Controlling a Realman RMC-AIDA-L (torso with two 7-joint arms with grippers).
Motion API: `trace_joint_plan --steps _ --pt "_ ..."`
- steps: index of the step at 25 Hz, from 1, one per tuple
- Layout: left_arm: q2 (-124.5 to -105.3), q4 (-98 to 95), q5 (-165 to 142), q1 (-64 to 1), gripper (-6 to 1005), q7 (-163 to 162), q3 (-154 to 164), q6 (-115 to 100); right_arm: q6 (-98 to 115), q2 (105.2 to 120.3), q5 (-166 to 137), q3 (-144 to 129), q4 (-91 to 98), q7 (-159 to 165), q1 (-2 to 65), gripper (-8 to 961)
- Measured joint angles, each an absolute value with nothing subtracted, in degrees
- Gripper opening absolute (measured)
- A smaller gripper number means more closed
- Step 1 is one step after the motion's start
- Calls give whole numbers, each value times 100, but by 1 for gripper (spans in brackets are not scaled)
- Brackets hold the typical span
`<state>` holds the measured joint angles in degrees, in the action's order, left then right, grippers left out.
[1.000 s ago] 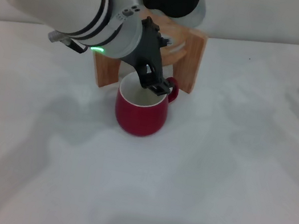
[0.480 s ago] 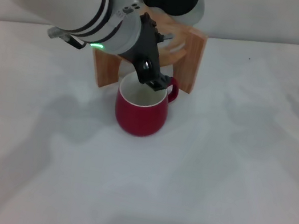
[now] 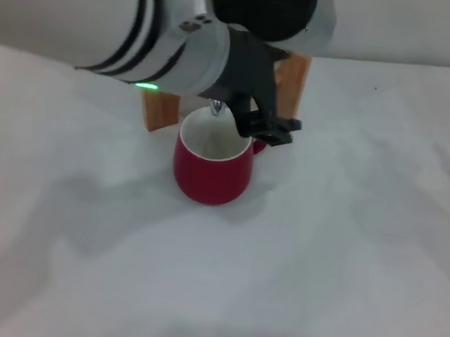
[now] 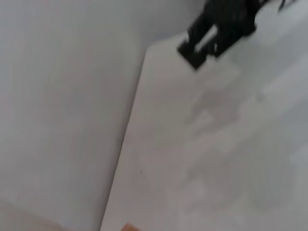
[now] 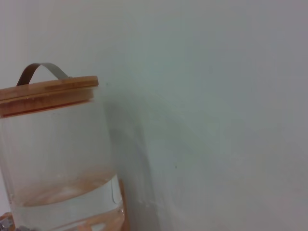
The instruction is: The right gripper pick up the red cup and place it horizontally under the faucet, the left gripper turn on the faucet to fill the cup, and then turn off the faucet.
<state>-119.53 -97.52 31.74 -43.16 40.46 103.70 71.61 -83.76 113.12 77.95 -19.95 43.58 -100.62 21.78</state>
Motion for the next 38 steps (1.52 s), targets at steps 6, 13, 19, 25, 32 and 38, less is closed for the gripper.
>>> trace_joint_plan --steps 6,13,19,25,32,38 --pt "-11946 -11004 3994 -3159 800 4034 9708 7074 -8383 11312 7799 -1987 4359 -10053 2154 389" --pt "-11936 -11454 5270 -1913 800 4039 8635 6668 -8401 11313 7822 -1985 4360 -10019 2105 389" --pt "-11933 -11278 6762 -1074 800 4083 7487 6639 -8401 11334 7901 -1987 4359 -9894 2022 400" --pt "-11926 -10661 7978 -516 800 4089 6342 6938 -8369 11362 8020 -1820 4360 -9625 1906 421" --pt "-11917 -8737 9009 -354 800 4566 4756 7711 -8355 11433 8025 -1620 4281 -9254 1749 445" --pt "-11940 -6937 9086 -253 803 6891 4192 7948 -8402 11471 7926 -1716 4215 -9562 1622 467"
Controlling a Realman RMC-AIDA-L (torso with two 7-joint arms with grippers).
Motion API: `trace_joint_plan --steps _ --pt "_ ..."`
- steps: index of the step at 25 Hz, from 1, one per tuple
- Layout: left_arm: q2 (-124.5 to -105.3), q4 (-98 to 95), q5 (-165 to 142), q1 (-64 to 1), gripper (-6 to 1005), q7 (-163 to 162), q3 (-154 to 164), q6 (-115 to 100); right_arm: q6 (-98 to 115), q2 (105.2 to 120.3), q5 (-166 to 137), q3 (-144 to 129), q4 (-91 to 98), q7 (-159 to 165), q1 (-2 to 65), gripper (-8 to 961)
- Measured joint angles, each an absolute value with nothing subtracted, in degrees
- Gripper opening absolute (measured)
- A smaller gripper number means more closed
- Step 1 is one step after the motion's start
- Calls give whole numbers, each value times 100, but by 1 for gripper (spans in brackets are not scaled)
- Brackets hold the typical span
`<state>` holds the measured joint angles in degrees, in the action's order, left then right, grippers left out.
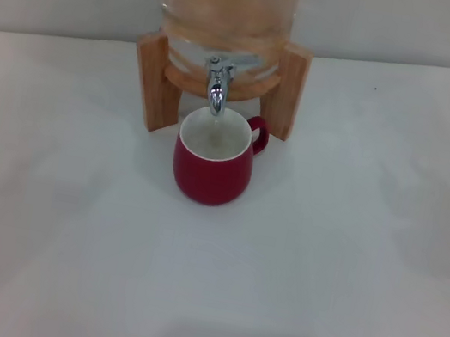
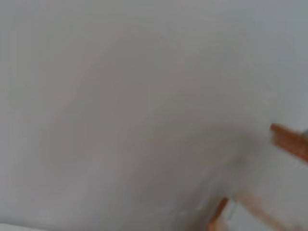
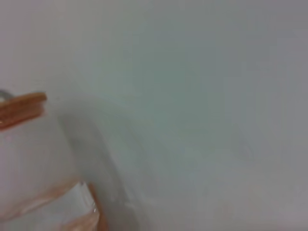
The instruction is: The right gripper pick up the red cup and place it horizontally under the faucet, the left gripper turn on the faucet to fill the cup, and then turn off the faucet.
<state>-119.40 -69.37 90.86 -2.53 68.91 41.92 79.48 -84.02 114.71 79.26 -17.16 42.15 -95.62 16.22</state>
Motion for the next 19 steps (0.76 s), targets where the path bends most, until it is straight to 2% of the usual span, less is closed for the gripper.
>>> trace_joint_plan --steps 7,19 --pt "-11891 -4478 9665 -507 806 9147 3692 8277 -8302 11475 7745 -2063 3862 -10149 1618 491" --pt "-11904 -4442 9816 -521 812 9442 3060 9453 -8727 11469 7983 -2227 3852 -10310 1622 523"
